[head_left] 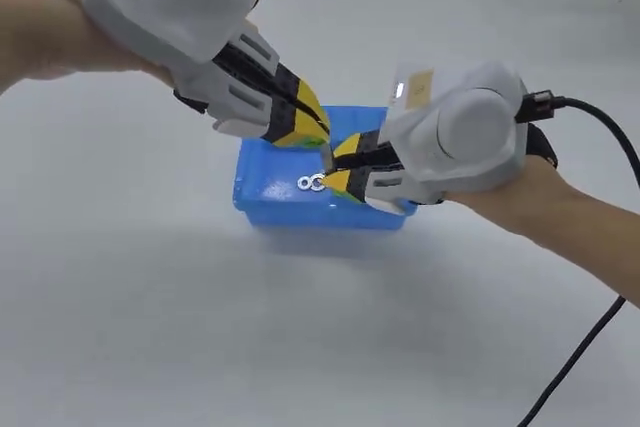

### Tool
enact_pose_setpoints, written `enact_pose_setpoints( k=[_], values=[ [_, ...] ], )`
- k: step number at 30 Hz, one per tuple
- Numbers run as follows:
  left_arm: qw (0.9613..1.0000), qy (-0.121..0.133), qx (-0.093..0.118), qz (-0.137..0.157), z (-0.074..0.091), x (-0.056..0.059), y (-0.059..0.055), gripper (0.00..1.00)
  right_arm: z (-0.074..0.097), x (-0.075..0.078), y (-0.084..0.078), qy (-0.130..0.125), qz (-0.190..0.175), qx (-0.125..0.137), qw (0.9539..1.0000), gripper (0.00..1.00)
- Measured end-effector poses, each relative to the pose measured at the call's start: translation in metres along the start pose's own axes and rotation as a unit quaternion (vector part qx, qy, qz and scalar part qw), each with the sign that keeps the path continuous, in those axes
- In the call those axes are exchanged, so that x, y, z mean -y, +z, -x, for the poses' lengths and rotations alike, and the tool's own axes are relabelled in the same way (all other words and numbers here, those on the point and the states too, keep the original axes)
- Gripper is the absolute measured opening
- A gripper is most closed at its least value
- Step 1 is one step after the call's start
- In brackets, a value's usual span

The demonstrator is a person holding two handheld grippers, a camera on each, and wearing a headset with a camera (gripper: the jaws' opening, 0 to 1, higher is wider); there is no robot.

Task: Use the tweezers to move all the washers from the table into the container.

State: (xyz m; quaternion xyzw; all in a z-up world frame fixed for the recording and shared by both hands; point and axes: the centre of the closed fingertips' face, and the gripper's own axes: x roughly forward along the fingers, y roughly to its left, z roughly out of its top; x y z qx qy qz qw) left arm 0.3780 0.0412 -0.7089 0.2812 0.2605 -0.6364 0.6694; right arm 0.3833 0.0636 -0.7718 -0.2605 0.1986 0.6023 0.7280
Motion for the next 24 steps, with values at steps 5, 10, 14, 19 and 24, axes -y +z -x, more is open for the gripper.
enact_pose_setpoints(
  k=[5,10,14,19,24],
  values=[
    [1.0000,0.000,-0.003,-0.002,0.000,0.005,0.004,0.05,0.002,0.000,-0.001,-0.001,-0.003,-0.001,1.0000,0.12],
    [0.9999,0.003,-0.010,-0.009,0.001,0.008,0.005,0.05,0.003,0.000,-0.001,0.000,-0.009,0.002,1.0000,0.12],
    [0.9997,0.014,-0.004,-0.019,0.009,0.008,0.012,0.05,0.003,-0.001,0.001,0.001,-0.003,-0.001,1.0000,0.12],
    [0.9994,0.023,0.002,-0.025,0.019,0.011,0.017,0.05,0.012,0.002,0.010,-0.006,-0.002,0.011,0.9999,0.11],
    [0.9988,0.036,0.006,-0.032,0.031,0.011,0.021,0.05,0.027,0.003,0.020,-0.020,-0.002,0.026,0.9994,0.10]
  ],
)
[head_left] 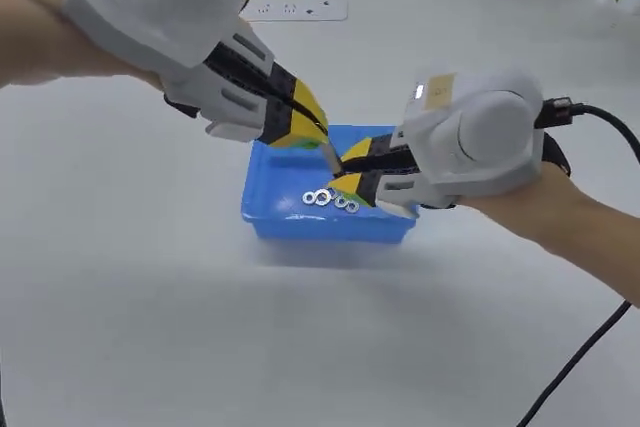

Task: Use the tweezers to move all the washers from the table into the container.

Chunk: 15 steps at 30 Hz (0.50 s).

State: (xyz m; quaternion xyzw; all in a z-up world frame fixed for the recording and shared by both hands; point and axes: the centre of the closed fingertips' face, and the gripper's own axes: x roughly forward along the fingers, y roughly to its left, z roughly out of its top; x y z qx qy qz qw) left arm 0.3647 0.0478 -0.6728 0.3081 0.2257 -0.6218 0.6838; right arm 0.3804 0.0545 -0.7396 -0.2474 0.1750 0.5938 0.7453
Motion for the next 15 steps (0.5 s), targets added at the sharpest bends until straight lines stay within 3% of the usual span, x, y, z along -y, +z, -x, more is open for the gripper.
enact_pose_setpoints(
  k=[8,15],
  values=[
    [0.9995,0.013,0.025,-0.010,0.019,0.011,0.021,0.05,0.026,-0.012,0.016,-0.010,-0.002,0.014,0.9999,0.08],
    [0.9992,0.013,0.028,-0.026,0.025,0.026,0.022,0.05,0.042,-0.031,0.019,-0.012,0.010,0.002,0.9999,0.07]
  ],
)
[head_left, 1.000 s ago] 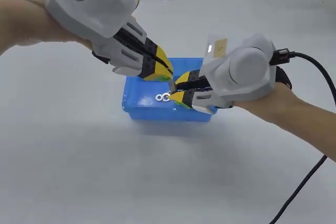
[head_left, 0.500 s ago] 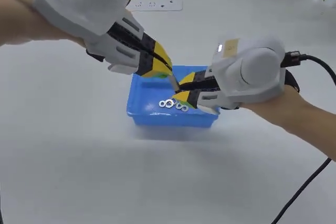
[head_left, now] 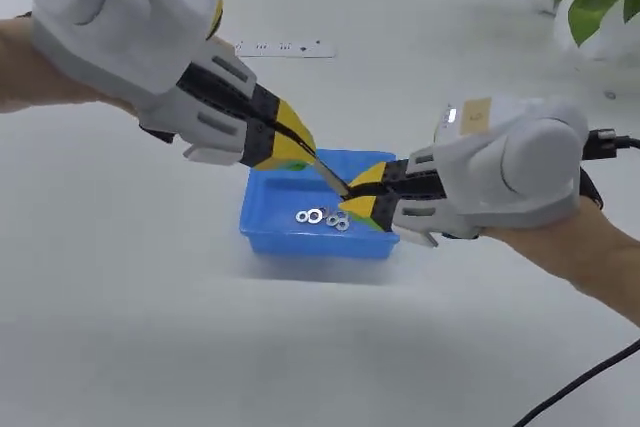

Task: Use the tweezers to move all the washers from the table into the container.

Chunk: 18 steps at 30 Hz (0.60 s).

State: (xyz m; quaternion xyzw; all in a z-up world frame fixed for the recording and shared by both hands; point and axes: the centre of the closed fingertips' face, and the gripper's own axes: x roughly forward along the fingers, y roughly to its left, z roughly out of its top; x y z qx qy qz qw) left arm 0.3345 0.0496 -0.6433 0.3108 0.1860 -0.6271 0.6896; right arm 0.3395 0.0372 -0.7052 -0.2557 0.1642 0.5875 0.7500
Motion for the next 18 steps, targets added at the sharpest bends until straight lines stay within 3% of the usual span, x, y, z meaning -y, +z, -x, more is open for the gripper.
enact_pose_setpoints(
  k=[4,5,8,10,13,18],
  values=[
    [0.9999,0.000,0.005,-0.011,0.004,0.016,0.000,0.05,0.007,-0.015,0.001,0.008,0.005,-0.012,0.9999,0.07],
    [0.9999,0.000,0.010,-0.009,0.006,0.026,0.004,0.05,0.010,-0.022,0.001,0.014,0.010,-0.014,0.9998,0.07],
    [0.9999,0.001,0.009,-0.008,0.008,0.037,0.000,0.05,0.011,-0.034,0.001,0.026,0.015,-0.022,0.9993,0.07],
    [0.9999,0.004,0.000,-0.016,0.008,0.046,-0.005,0.05,0.011,-0.040,0.000,0.030,0.025,-0.031,0.9988,0.07],
    [1.0000,0.004,0.006,0.001,0.006,0.057,-0.014,0.05,0.008,-0.052,-0.004,0.042,0.031,-0.044,0.9977,0.07],
    [0.9996,0.006,-0.004,0.028,0.001,0.068,-0.036,0.05,0.006,-0.063,-0.010,0.056,0.028,-0.060,0.9962,0.07]
  ],
)
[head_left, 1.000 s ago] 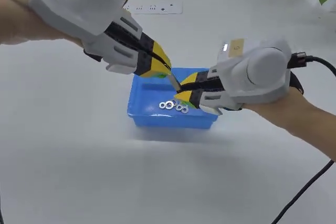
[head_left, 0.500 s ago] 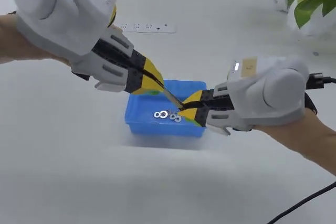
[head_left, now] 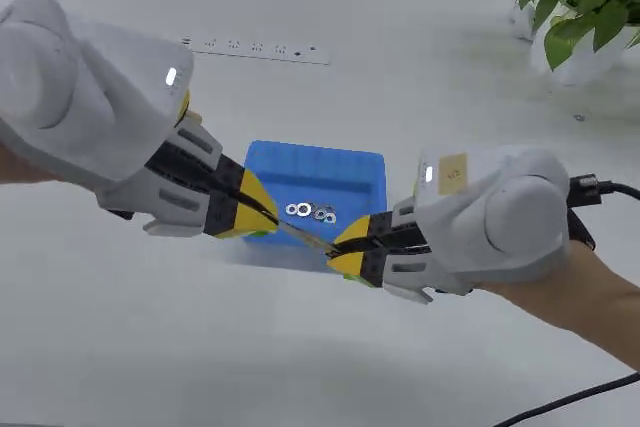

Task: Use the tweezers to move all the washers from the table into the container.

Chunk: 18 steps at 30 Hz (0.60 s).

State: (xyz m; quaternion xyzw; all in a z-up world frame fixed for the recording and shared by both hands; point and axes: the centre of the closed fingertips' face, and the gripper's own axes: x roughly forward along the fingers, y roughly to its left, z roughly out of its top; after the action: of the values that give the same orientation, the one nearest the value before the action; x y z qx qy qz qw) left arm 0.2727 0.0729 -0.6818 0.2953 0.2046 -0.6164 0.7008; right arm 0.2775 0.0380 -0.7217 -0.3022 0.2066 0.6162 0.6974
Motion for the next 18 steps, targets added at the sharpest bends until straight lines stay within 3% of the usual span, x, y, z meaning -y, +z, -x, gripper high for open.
enact_pose_setpoints(
  k=[10,18],
  values=[
    [0.9989,-0.013,-0.014,0.043,-0.019,0.009,-0.033,0.05,-0.017,-0.008,-0.017,0.028,0.006,-0.032,0.9991,0.07],
    [0.9972,0.000,-0.024,0.071,-0.038,-0.001,-0.063,0.05,-0.035,0.001,-0.032,0.043,0.011,-0.051,0.9977,0.07]
  ],
)
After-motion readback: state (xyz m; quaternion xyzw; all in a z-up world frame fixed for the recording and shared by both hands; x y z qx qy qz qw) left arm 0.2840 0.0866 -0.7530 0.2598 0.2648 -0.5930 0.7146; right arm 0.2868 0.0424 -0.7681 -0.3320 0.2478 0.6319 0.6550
